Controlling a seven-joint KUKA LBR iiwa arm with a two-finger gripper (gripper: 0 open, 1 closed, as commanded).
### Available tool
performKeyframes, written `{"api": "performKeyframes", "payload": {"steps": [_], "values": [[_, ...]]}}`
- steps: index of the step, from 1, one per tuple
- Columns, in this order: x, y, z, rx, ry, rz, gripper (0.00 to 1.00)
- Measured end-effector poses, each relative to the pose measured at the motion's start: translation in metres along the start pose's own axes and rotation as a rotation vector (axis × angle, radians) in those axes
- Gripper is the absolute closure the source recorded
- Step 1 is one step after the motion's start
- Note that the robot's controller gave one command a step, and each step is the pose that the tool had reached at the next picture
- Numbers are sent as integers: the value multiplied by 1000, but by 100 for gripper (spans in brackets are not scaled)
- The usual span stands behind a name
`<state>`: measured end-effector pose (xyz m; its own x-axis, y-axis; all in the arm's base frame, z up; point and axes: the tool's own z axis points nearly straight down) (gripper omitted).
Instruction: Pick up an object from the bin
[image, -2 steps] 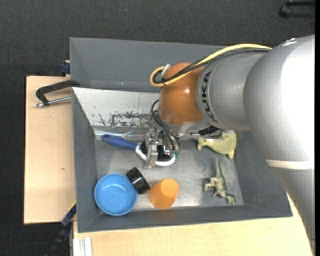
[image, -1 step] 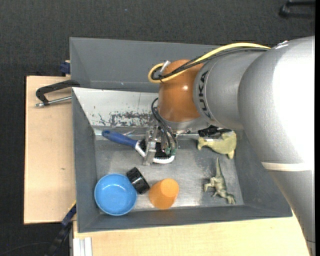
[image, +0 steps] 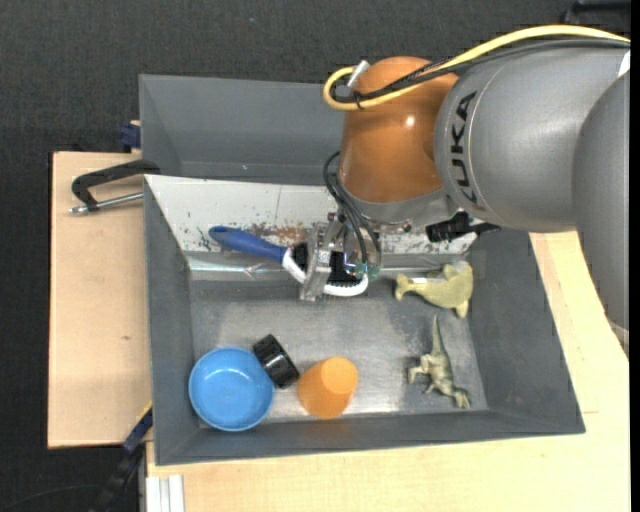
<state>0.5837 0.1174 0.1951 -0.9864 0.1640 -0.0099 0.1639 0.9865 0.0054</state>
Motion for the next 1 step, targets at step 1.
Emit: {"api": "performKeyframes", "payload": {"steps": [1], "values": [[-8,3,-97,0,-2,13,100]]}}
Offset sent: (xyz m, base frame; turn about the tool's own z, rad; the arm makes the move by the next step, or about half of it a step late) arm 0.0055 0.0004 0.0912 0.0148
